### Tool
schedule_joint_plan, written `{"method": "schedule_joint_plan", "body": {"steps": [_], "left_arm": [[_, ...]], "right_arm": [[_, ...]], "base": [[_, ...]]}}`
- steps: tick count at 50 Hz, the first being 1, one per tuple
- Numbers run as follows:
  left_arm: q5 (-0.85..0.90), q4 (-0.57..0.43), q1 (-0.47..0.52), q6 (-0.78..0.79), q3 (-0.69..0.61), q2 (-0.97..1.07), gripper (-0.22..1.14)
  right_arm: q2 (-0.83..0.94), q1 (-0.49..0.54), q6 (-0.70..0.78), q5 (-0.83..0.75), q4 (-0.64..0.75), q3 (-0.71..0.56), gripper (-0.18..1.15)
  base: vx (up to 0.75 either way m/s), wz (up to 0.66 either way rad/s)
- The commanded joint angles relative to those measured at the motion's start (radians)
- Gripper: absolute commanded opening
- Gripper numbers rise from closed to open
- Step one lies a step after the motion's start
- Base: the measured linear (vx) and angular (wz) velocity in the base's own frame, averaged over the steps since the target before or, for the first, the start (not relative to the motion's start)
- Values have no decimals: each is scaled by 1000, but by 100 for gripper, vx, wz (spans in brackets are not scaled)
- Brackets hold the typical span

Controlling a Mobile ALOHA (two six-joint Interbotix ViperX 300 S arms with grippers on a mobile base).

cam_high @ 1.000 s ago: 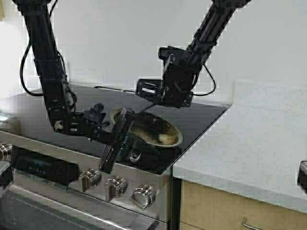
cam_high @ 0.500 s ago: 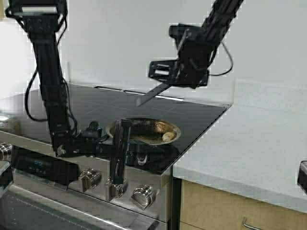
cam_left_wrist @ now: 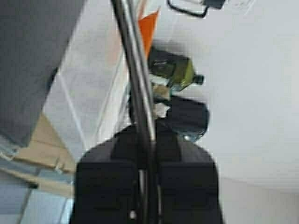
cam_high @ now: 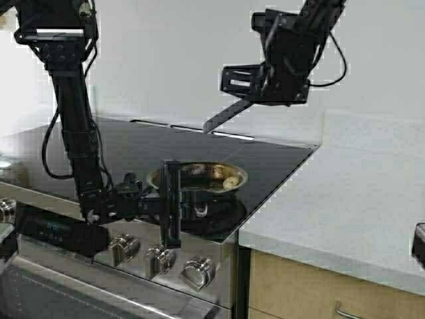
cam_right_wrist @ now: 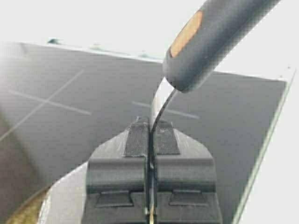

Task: Add oil to the pan and cook the shrimp and serve it

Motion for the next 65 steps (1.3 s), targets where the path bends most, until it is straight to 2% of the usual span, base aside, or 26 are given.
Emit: {"method": "schedule_joint_plan", "body": {"steps": [1, 14, 33, 50, 53, 56, 65], "left_arm": [[-15, -25, 14, -20, 28, -21, 3], [-15, -21, 44, -21, 9, 11, 3], [-15, 49, 43, -29, -17, 25, 3], [-15, 51, 43, -49, -38, 43, 5], [-15, 52, 43, -44, -40, 43, 12], [-15, 52, 43, -35, -44, 43, 26], [-8, 49, 43, -12, -48, 31, 94]], "right_arm": [[-78, -2, -2, -15, 3, 14, 8], [-106, 0, -2, -18, 8, 34, 8], [-117, -2, -2, -25, 17, 46, 8], [-117, 0, 0, -35, 20, 63, 8], [-117, -2, 0, -35, 20, 63, 8], [-117, 0, 2, -35, 20, 63, 8], [-118, 0, 3, -35, 20, 63, 8]], "base": [[0, 0], [0, 0], [0, 0], [0, 0], [0, 0], [0, 0], [0, 0]]}}
